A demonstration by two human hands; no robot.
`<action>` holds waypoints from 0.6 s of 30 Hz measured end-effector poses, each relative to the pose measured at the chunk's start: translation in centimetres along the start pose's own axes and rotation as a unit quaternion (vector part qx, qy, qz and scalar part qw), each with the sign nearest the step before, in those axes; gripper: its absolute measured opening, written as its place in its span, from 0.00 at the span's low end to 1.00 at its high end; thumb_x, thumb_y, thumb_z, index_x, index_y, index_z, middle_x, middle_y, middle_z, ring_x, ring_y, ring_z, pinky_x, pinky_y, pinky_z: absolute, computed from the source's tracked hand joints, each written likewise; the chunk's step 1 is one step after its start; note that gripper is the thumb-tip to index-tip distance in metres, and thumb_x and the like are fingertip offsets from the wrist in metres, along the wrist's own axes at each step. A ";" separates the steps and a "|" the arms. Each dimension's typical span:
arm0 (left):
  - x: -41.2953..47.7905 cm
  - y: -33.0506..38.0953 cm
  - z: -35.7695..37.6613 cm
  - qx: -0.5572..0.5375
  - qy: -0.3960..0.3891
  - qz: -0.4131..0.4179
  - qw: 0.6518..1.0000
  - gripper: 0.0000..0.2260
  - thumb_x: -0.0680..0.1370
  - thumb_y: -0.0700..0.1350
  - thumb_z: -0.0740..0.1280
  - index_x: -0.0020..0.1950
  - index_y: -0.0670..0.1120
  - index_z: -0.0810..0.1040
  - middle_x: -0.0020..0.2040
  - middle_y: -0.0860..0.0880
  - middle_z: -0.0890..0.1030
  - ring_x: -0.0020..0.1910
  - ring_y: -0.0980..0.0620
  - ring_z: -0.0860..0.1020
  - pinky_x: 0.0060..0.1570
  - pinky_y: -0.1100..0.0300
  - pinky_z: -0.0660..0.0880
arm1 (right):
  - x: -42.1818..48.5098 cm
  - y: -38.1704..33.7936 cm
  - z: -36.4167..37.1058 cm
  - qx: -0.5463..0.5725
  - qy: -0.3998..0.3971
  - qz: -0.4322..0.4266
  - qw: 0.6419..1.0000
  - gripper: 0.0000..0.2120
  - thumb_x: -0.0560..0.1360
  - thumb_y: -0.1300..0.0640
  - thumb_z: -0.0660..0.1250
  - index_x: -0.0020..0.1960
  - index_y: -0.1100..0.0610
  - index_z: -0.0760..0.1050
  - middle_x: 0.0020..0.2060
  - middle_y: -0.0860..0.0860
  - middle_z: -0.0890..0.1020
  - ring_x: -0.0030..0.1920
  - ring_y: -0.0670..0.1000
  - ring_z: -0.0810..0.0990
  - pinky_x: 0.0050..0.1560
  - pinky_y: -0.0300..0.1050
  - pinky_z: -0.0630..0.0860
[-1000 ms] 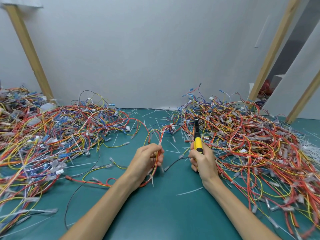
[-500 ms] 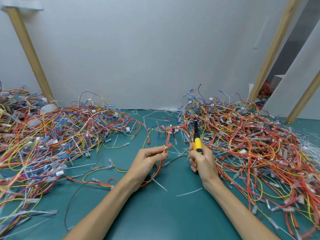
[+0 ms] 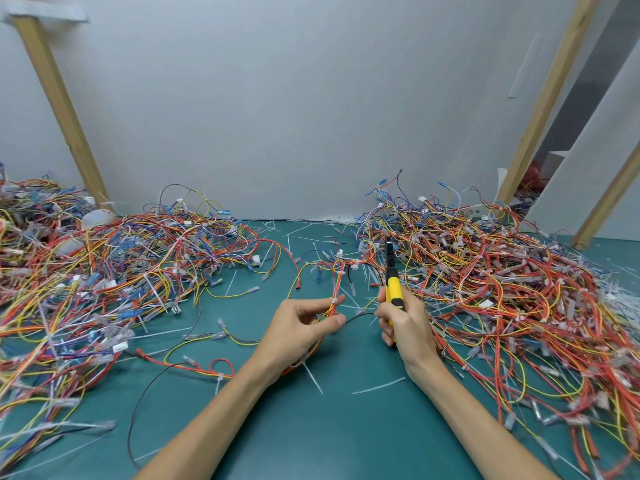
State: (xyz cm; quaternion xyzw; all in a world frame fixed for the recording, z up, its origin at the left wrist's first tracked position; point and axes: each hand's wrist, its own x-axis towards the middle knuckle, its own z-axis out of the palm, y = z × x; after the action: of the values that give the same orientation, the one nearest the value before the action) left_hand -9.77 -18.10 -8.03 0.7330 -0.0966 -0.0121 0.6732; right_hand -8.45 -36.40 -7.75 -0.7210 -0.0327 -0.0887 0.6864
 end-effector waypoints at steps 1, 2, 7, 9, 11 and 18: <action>0.0 0.1 -0.1 0.006 -0.002 0.001 1.000 0.08 0.76 0.44 0.71 0.55 0.48 0.84 0.42 0.53 0.82 0.37 0.56 0.74 0.43 0.67 0.68 | 0.0 0.0 0.0 -0.002 -0.001 -0.002 1.000 0.06 0.63 0.60 0.63 0.40 0.55 0.71 0.26 0.46 0.68 0.25 0.48 0.62 0.26 0.44 0.57; 0.0 0.4 -0.2 0.010 -0.005 -0.002 1.000 0.08 0.78 0.45 0.69 0.53 0.45 0.85 0.43 0.56 0.84 0.35 0.61 0.75 0.39 0.72 0.69 | 0.0 0.1 0.0 -0.004 -0.002 -0.004 1.000 0.06 0.63 0.60 0.63 0.40 0.55 0.71 0.26 0.46 0.68 0.25 0.48 0.62 0.25 0.44 0.58; 0.3 0.9 -0.3 -0.093 -0.019 -0.058 0.994 0.13 0.80 0.43 0.60 0.53 0.45 0.84 0.36 0.51 0.83 0.25 0.56 0.64 0.27 0.64 0.64 | 0.0 0.1 0.0 -0.008 -0.004 -0.006 1.000 0.06 0.63 0.60 0.63 0.40 0.55 0.71 0.26 0.45 0.68 0.25 0.48 0.62 0.26 0.43 0.58; 0.1 0.8 -0.3 -0.059 -0.019 -0.024 0.998 0.13 0.81 0.41 0.61 0.46 0.47 0.85 0.36 0.51 0.83 0.26 0.58 0.66 0.27 0.68 0.65 | 0.0 0.0 0.1 -0.005 0.000 -0.002 1.000 0.06 0.62 0.60 0.63 0.40 0.55 0.71 0.26 0.45 0.68 0.25 0.48 0.61 0.26 0.43 0.58; -0.1 0.8 -0.4 -0.048 -0.014 -0.008 0.999 0.13 0.80 0.38 0.63 0.42 0.48 0.84 0.47 0.45 0.85 0.30 0.60 0.71 0.34 0.72 0.69 | 0.0 0.0 0.1 -0.002 0.002 0.000 1.000 0.07 0.62 0.60 0.63 0.40 0.55 0.71 0.26 0.46 0.68 0.25 0.48 0.61 0.26 0.43 0.57; 0.2 0.7 -0.9 -0.079 -0.005 0.010 0.997 0.13 0.76 0.31 0.66 0.57 0.42 0.82 0.43 0.49 0.85 0.44 0.54 0.83 0.47 0.69 0.74 | -0.1 0.0 0.0 -0.009 0.001 -0.002 1.000 0.06 0.62 0.60 0.63 0.40 0.55 0.71 0.27 0.47 0.67 0.26 0.49 0.61 0.26 0.44 0.57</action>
State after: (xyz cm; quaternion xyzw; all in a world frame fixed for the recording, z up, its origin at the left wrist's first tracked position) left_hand -9.57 -17.31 -7.22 0.6763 -0.1060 -0.0171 0.7287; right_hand -8.59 -36.35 -7.73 -0.7272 -0.0323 -0.0908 0.6796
